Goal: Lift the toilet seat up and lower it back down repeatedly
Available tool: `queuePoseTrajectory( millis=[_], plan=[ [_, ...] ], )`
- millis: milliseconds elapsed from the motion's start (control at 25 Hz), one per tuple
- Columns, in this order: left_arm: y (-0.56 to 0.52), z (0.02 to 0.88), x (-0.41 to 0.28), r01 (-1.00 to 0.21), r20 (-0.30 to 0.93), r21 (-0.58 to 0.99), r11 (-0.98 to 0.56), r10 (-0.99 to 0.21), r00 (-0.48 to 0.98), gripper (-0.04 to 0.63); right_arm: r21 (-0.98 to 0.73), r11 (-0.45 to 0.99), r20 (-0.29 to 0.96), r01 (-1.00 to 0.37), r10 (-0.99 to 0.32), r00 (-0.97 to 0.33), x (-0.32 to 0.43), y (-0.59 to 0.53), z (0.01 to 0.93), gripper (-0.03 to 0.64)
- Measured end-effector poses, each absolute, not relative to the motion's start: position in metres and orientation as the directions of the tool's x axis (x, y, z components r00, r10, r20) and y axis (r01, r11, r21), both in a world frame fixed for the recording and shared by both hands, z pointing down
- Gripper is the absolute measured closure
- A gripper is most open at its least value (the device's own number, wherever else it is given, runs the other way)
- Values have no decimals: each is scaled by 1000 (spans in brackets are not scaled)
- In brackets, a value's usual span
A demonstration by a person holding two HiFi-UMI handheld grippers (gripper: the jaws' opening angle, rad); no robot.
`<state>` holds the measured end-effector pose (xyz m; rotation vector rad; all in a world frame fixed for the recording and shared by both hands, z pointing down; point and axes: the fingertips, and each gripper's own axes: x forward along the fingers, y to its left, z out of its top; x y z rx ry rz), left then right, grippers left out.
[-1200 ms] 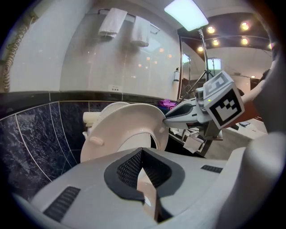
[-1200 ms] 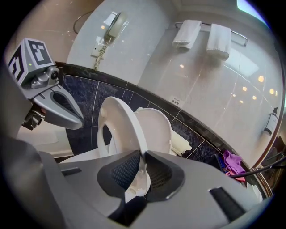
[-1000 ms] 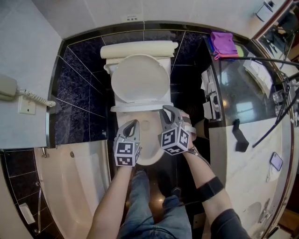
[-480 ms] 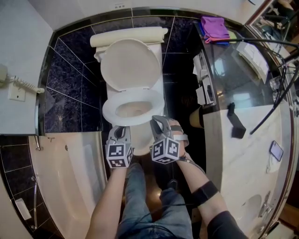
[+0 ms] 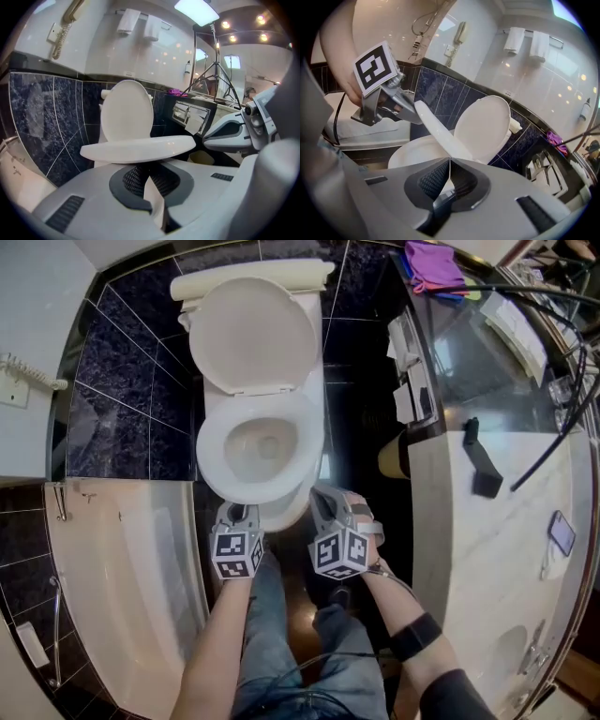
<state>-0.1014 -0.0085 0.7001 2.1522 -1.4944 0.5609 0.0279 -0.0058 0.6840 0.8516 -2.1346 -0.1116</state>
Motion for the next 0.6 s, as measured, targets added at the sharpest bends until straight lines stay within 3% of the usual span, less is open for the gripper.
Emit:
queuePoseTrajectory(
  millis=[280,600],
  plan=[
    [46,795,-102,-945,629,157,-287,-709,320,600,233,673,667,-702,-636,-389,66,-1,732,592],
    [82,892,-99,-933,701,140,-332,-632,330,601,169,665,702,-727,-599,-384,73,21,793,592]
  ],
)
